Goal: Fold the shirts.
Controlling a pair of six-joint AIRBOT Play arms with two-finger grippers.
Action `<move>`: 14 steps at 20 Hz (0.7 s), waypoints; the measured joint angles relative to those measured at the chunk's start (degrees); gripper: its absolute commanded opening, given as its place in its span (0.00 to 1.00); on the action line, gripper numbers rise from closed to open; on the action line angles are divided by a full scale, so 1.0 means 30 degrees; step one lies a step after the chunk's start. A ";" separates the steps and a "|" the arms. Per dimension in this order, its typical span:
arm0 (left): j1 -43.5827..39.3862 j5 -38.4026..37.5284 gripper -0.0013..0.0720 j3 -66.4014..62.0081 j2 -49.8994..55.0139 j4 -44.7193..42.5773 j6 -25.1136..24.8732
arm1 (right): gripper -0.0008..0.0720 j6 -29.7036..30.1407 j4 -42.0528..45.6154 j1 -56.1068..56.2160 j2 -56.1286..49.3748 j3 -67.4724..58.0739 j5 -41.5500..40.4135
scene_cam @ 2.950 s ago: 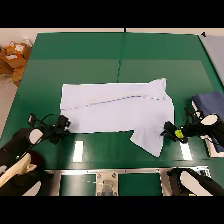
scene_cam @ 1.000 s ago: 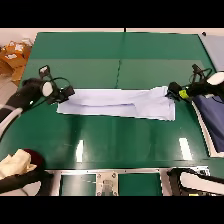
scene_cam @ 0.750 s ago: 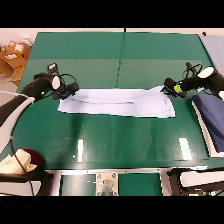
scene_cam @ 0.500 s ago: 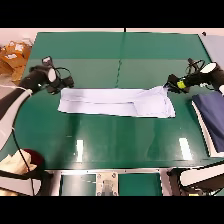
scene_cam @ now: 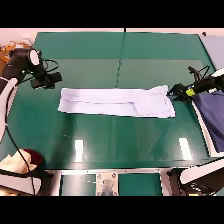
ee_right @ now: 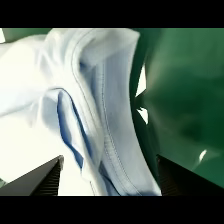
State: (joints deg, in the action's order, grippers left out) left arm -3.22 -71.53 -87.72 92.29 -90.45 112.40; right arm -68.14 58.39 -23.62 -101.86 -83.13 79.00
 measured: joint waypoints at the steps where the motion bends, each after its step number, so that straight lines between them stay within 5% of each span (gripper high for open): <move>1: 0.0022 -0.0146 0.05 -0.0066 0.0000 0.0539 -0.0474 | 0.90 0.0576 -0.0474 -0.0044 -0.0350 0.0000 0.0299; 5: 0.0087 -0.0408 0.05 -0.0197 0.0000 0.2273 -0.2273 | 0.89 0.1880 -0.1872 -0.0066 -0.1603 -0.0015 0.1246; 6: 0.0080 -0.0401 0.05 -0.0197 0.0000 0.2856 -0.2812 | 0.76 0.2004 -0.1989 0.0015 -0.1851 -0.0022 0.1282; 8: -0.0044 -0.0255 0.05 -0.0219 0.0000 0.4175 -0.3971 | 0.19 0.2142 -0.1945 0.0342 -0.2295 -0.0022 0.0750; 9: -0.0189 -0.0022 0.05 -0.0219 0.0007 0.4823 -0.4524 | 0.04 0.2142 -0.1982 0.0525 -0.2448 0.0007 0.0474; 14: -0.2047 0.2353 0.05 -0.0226 0.0182 0.6965 -0.5989 | 0.04 0.1552 -0.1603 0.1166 -0.2324 -0.0823 -0.0095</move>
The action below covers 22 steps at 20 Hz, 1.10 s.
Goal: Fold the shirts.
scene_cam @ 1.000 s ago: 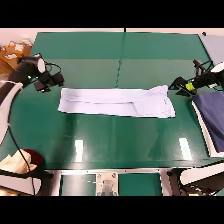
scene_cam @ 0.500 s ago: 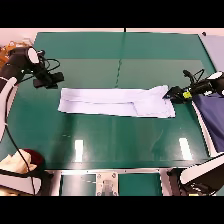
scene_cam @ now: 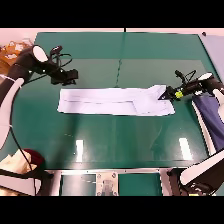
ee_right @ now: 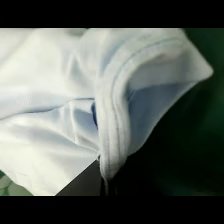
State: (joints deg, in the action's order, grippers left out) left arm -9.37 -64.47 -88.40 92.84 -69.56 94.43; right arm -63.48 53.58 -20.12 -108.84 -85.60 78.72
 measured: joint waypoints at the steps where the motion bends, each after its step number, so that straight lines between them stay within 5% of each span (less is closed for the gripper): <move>1: -0.0714 0.0568 0.05 0.0000 0.0197 0.0393 -0.0138 | 0.04 -0.0138 0.0197 0.0022 0.0291 -0.0248 0.0124; 14: -1.0134 1.1089 0.05 -0.0058 0.6309 0.9034 -0.1027 | 0.04 -0.2157 -0.0911 0.1894 0.7431 -0.5042 0.5246; 18: -1.0520 1.1817 0.05 -0.0138 0.6812 1.0564 -0.1107 | 0.04 -0.2535 -0.0991 0.2732 0.7745 -0.5639 0.5617; 22: -0.9275 0.8051 0.05 -0.1778 0.6943 1.1016 -0.2127 | 0.04 -0.2652 -0.1027 0.3089 0.7839 -0.5799 0.5697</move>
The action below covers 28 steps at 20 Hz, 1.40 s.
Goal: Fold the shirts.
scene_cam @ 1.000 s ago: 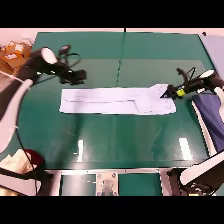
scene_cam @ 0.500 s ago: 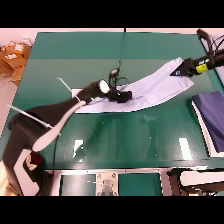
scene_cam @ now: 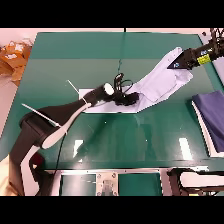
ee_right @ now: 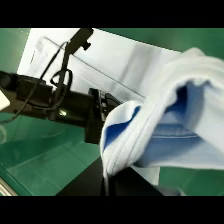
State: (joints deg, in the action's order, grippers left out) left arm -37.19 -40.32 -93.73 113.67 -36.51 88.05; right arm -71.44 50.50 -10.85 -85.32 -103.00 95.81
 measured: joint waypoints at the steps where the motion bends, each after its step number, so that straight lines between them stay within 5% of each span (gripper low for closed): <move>1: 0.0539 -0.1581 0.05 -0.0772 0.0022 0.0044 -0.0444 | 0.04 -0.0022 -0.0007 0.0138 0.0007 -0.0015 -0.0007; 4: 0.2528 -0.7067 0.04 -0.4044 0.0029 -0.0474 -0.1253 | 0.04 -0.0561 -0.0066 0.0925 0.0022 -0.0051 -0.0138; 8: 0.5333 -1.2990 0.05 -0.7883 -0.0765 -0.4583 -0.0925 | 0.04 -0.1916 -0.0146 0.3388 0.0007 0.0029 -0.1326; 14: 0.9158 -1.6145 0.05 -0.8451 -0.3854 -1.2437 -0.0583 | 0.04 -0.4007 -0.0204 1.0178 -0.2317 0.0925 -0.7053; 15: 0.9602 -1.6371 0.05 -0.8444 -0.4160 -1.3063 -0.0590 | 0.15 -0.4240 -0.0197 1.1562 -0.3235 0.1013 -0.8699; 17: 1.0513 -1.6662 0.05 -0.8429 -0.4590 -1.4112 -0.0699 | 0.70 -0.4852 -0.0299 1.4141 -0.5253 0.1107 -1.2648; 22: 1.1591 -1.7354 0.05 -0.8415 -0.4932 -1.5103 -0.1428 | 0.57 -0.6994 -0.0328 1.7005 -0.8335 0.1166 -1.8979; 28: 1.1839 -1.7449 0.05 -0.8415 -0.5013 -1.5540 -0.1894 | 0.62 -0.7796 0.1909 1.2502 -0.6375 0.1209 -1.5329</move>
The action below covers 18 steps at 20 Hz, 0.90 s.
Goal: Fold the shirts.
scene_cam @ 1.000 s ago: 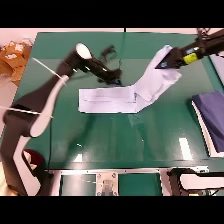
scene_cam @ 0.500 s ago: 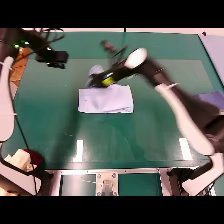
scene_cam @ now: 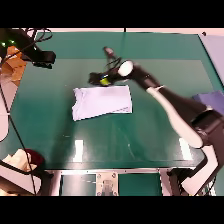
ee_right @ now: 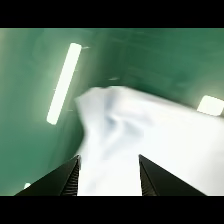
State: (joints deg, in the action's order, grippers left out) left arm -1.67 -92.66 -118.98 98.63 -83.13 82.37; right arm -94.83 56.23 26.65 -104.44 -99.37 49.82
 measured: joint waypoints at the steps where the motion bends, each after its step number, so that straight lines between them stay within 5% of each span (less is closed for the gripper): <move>1: 0.0029 0.0022 0.05 0.0000 0.0000 -0.0102 -0.0029 | 0.72 -0.0015 0.0641 -0.1056 0.0415 0.0131 0.1224; 3: 0.0066 0.0029 0.05 0.0000 0.0000 -0.0146 -0.0051 | 0.84 0.0182 0.1588 -0.3140 0.1071 0.0707 0.3526; 7: 0.0058 0.0080 0.05 0.0000 0.0000 -0.0138 -0.0029 | 0.84 0.1086 0.1661 -0.5960 0.1450 0.3293 0.5989; 14: 0.0051 0.0073 0.05 0.0000 0.0000 -0.0087 0.0080 | 0.84 0.4444 -0.3708 -0.6426 -0.0124 0.6499 0.5719; 15: 0.0058 0.0058 0.05 0.0000 0.0000 -0.0080 0.0080 | 0.71 0.5071 -0.4823 -0.6229 -0.0364 0.6637 0.5610; 16: 0.0058 0.0051 0.05 0.0000 0.0000 -0.0080 0.0087 | 0.24 0.5646 -0.5537 -0.6040 -0.0525 0.6696 0.5326; 18: 0.0058 0.0036 0.05 0.0000 0.0000 -0.0044 0.0087 | 0.04 0.6441 -0.7133 -0.5792 -0.0714 0.6411 0.5071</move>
State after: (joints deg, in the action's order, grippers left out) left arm -1.50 -92.55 -118.98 98.63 -83.26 82.63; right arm -75.50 34.83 9.28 -106.59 -80.14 65.04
